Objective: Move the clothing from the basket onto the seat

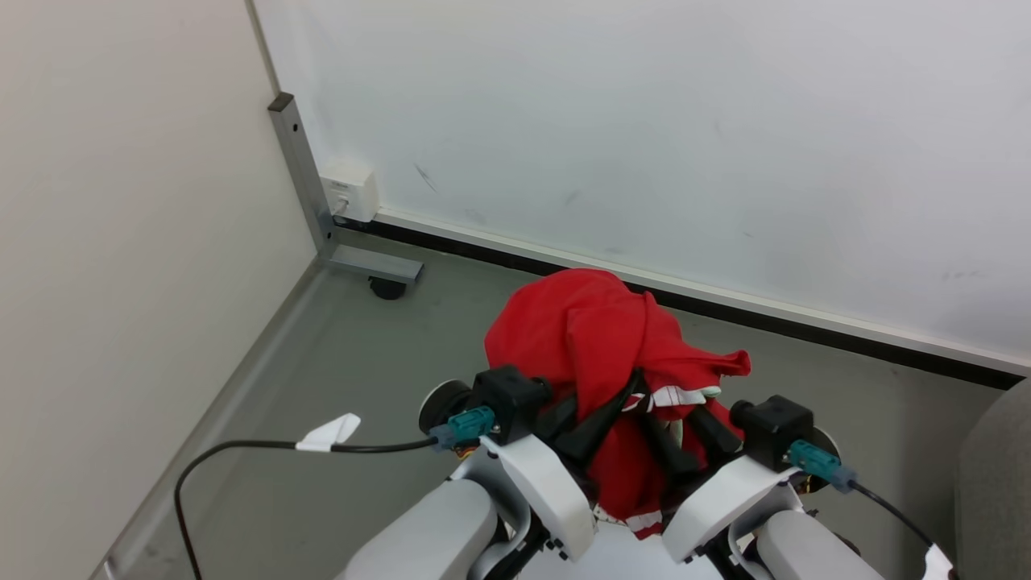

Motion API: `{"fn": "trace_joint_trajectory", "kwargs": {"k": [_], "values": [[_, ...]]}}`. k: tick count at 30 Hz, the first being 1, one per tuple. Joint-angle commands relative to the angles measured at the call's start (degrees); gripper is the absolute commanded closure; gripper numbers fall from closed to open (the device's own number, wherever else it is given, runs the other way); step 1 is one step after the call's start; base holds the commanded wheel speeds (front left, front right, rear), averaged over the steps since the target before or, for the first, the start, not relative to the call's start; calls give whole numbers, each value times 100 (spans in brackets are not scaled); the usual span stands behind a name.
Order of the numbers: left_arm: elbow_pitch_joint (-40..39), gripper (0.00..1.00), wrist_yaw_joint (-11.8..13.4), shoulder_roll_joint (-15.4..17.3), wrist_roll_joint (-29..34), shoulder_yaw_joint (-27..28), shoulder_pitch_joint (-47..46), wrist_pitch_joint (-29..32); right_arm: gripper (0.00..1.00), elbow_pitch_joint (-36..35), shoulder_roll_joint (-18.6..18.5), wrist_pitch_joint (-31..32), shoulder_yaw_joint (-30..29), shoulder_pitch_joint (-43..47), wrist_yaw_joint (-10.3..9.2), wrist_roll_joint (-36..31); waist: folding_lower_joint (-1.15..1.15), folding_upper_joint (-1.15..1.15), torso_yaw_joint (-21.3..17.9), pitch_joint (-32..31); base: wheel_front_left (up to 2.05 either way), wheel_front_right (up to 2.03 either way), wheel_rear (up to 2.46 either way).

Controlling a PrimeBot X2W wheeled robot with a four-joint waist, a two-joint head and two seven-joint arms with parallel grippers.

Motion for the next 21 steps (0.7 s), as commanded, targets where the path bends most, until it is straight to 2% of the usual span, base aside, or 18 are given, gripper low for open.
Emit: {"fn": "trace_joint_trajectory", "kwargs": {"k": [1, 6, 21], "values": [[43, 100, -28, -14, -35, -38, -45, 0, 100, -150, -19, -3, -184, 55, -12, -40, 0, 0, 56, 1, 0, 0, 0], [112, 100, -27, 87, -102, 30, -121, -9, 100, -355, -19, -4, -401, 182, -12, -168, 0, 0, 58, 41, 0, 0, 0], [164, 100, 48, 198, -105, 246, -89, -21, 100, -638, -20, -4, -378, 288, -12, -243, 0, 0, -271, 117, 0, 0, 0]]}}
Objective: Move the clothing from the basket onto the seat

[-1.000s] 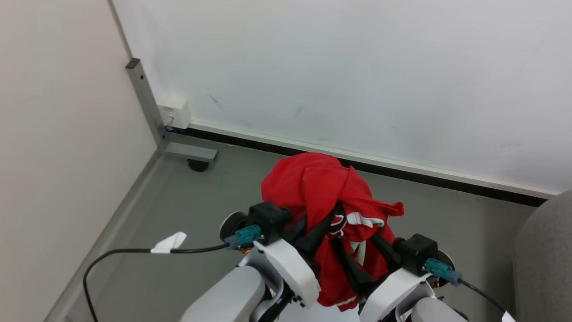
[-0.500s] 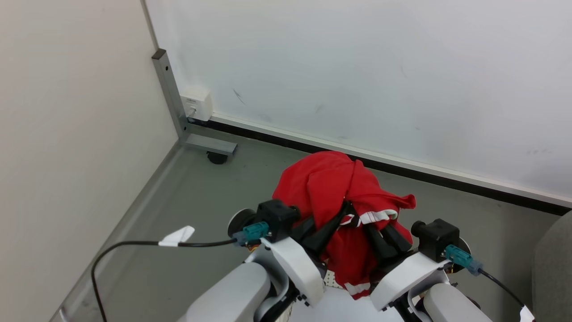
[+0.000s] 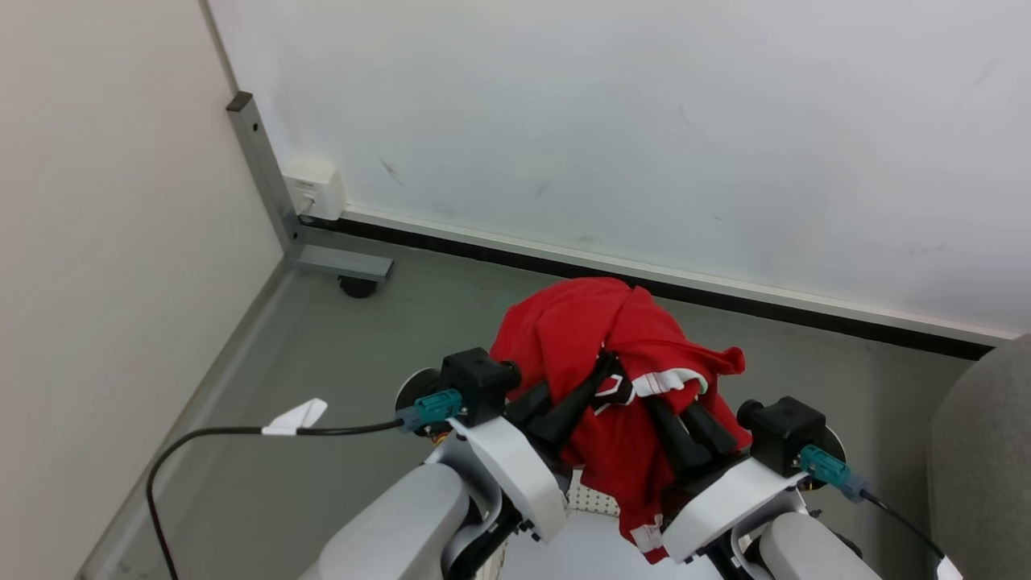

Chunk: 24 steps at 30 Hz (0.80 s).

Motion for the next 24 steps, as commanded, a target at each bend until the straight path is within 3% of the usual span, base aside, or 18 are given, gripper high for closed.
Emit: {"fn": "trace_joint_trajectory", "kwargs": {"k": [1, 2, 3, 4, 13, 24], "values": [[36, 100, 20, 58, -2, 23, 4, -7, 100, -51, -21, -5, -22, 69, -12, 17, 0, 0, -58, 16, 0, 0, 0], [45, 78, 30, 70, 5, 34, 6, -7, 100, -67, -21, -5, -33, 69, -12, 31, 0, 0, -92, 26, 0, 0, 0], [51, 20, 32, 72, -6, 44, 18, -5, 100, -78, -21, -5, -51, 67, -12, 20, 0, 0, -125, 36, 0, 0, 0], [63, 0, 34, 78, -21, 50, 36, -5, 100, -97, -21, -5, -76, 75, -12, 8, 0, 0, -160, 43, 0, 0, 0], [-207, 0, 86, 248, 87, 141, 214, -6, 100, -237, -21, -4, -375, 228, -12, -258, 0, 0, -699, 61, 0, 0, 0], [-1183, 0, 178, 470, 434, 454, 614, -7, 100, -529, -58, -3, -1222, 335, -12, -903, 0, 0, -1811, 172, 0, 0, 0]]}}
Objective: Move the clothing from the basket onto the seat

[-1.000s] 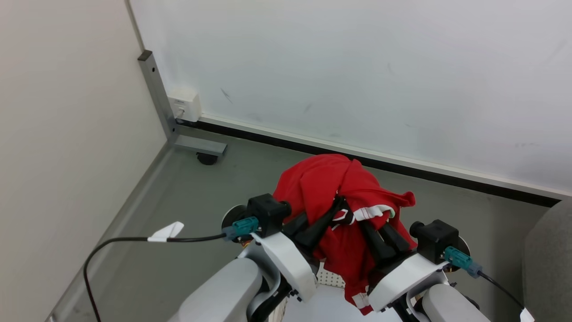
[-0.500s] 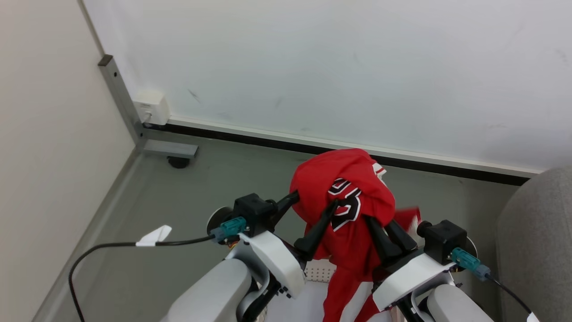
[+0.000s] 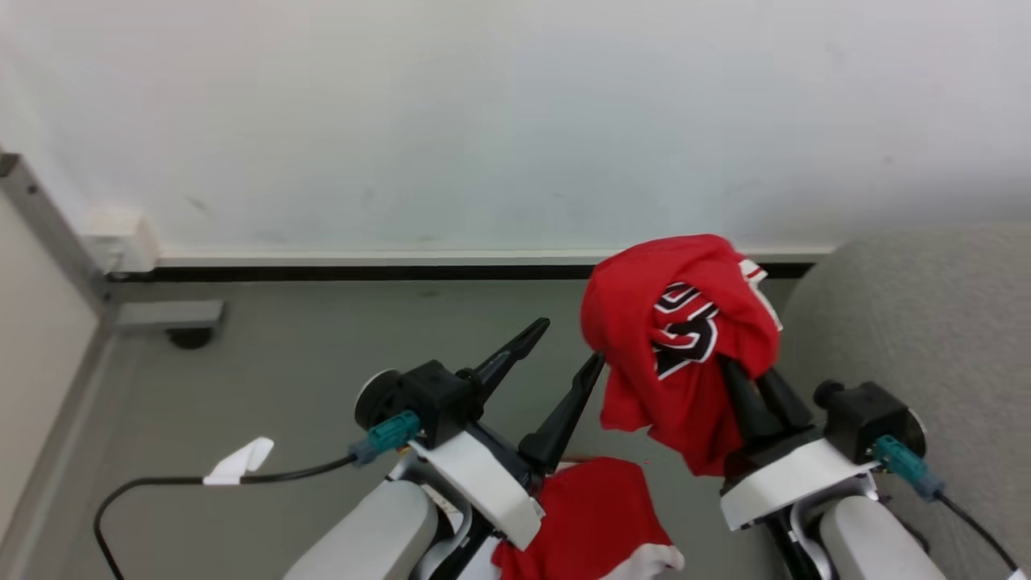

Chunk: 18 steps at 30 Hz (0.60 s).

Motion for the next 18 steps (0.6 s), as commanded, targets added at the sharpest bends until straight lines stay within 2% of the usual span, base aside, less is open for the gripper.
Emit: {"fn": "trace_joint_trajectory", "kwargs": {"k": [1, 13, 18], "values": [[-83, 0, 13, 65, 96, 39, 107, -2, 100, -72, -58, -1, -141, 85, -12, -128, 0, 0, -418, 91, 0, 0, 0], [-280, 0, -74, 201, 315, 92, 236, -2, 100, -627, -185, -2, -835, 440, -12, -531, 0, 0, -1737, 380, 0, 0, 0], [-261, 0, -126, 201, 419, 108, 293, -2, 100, -780, -151, -2, -969, 633, -12, -551, 0, 0, -2131, 445, 0, 0, 0]]}}
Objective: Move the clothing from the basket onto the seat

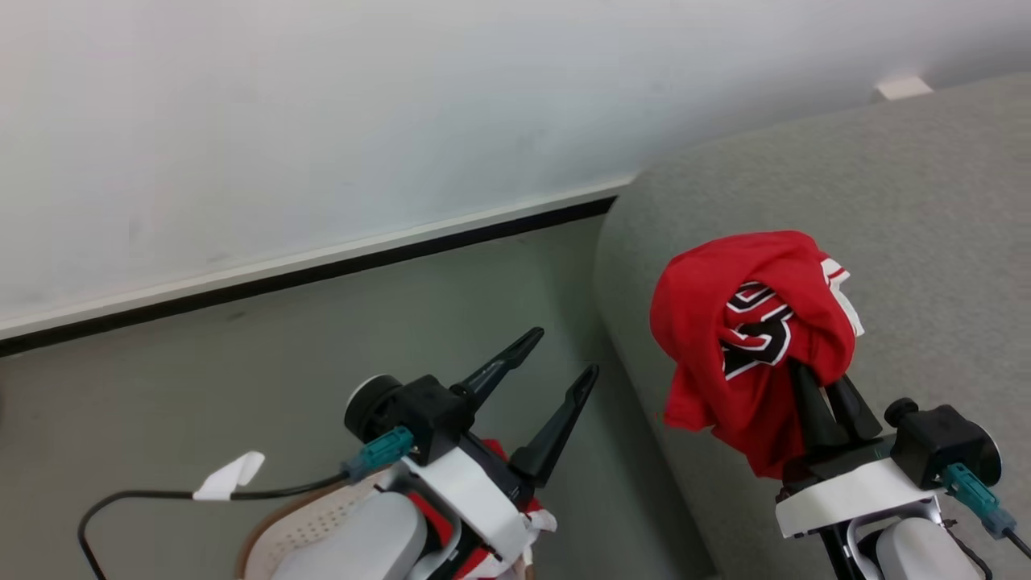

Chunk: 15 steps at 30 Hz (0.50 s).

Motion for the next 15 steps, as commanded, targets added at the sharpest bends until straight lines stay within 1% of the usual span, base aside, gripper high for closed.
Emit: {"fn": "trace_joint_trajectory", "kwargs": {"k": [1, 7, 15], "values": [[1, 0, -28, 37, 92, 15, 94, -1, 100, -66, 12, -2, -44, 114, -12, -4, 0, 0, -328, 102, 0, 0, 0], [51, 0, -65, 13, 209, 23, 122, -1, 100, -190, 51, -2, -80, 244, -12, 13, 0, 0, -592, 166, 0, 0, 0], [89, 0, -85, 33, 268, 7, 74, -1, 100, -280, 93, -2, -110, 205, -12, 30, 0, 0, -681, 299, 0, 0, 0]]}}
